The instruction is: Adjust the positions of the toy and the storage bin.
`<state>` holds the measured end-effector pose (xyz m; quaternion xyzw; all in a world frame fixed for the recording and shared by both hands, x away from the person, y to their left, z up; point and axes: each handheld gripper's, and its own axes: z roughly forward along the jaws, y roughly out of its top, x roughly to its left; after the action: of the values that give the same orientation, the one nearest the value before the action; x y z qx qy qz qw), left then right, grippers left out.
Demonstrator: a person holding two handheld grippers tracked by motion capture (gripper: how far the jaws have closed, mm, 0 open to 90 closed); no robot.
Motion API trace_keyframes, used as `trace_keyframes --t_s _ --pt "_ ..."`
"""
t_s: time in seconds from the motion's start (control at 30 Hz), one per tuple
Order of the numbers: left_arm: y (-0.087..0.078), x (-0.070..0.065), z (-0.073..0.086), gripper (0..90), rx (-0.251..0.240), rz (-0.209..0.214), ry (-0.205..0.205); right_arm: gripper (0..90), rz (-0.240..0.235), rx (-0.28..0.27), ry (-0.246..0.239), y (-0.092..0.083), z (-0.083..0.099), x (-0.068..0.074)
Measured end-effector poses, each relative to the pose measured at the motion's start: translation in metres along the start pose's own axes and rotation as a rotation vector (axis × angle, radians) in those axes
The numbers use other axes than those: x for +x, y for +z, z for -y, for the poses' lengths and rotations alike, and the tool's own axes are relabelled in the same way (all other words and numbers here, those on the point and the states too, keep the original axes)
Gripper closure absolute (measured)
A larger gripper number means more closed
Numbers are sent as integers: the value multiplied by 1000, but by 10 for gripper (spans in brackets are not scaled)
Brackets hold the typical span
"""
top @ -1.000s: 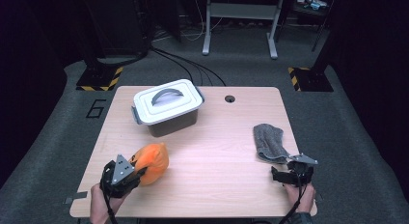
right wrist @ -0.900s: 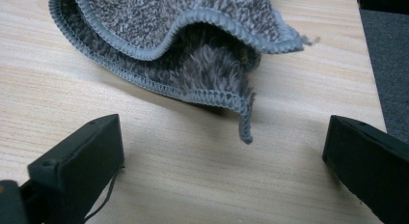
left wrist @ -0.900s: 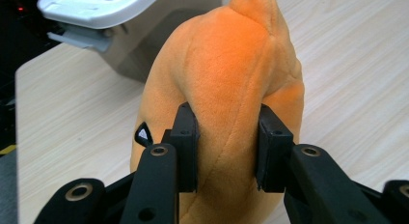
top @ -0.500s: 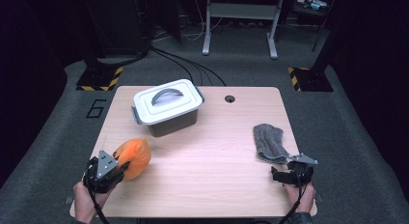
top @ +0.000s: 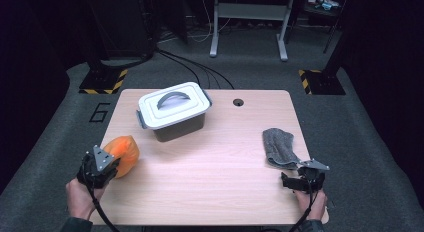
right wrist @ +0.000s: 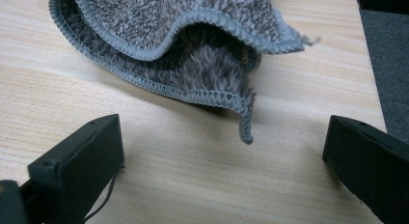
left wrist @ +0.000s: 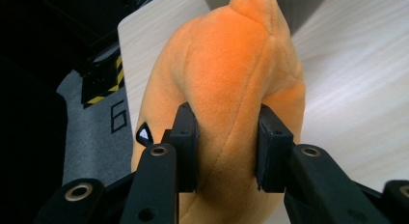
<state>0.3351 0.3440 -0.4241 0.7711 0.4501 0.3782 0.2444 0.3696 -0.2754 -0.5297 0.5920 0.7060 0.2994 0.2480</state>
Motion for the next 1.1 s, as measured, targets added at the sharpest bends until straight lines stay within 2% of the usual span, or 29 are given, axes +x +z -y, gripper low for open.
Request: trace_keyframes --t_s 0.1,0.2,0.27,0.33,0.43,0.53,0.6,0.87,1.1 --pt "14 6 1 663 7 8 -29 1 0 0 0 0 0 0" --pt "31 4 9 626 47 57 -68 1 -1 2 -4 0 0 0" --pt "34 2 15 594 18 62 -95 1 0 1 -4 0 0 0" --pt "33 1 15 567 20 65 -101 1 1 2 -4 0 0 0" --pt "31 2 12 445 30 69 -113 2 0 2 -4 0 0 0" --pt "28 5 10 341 33 100 -142 2 0 2 -4 0 0 0" --pt "28 6 9 298 24 122 -179 2 -1 2 -3 0 0 0" --pt "22 9 -1 223 -17 157 -234 2 0 2 -4 0 0 0" --pt "13 13 -20 170 -53 185 -250 2 -1 1 -4 0 0 0"
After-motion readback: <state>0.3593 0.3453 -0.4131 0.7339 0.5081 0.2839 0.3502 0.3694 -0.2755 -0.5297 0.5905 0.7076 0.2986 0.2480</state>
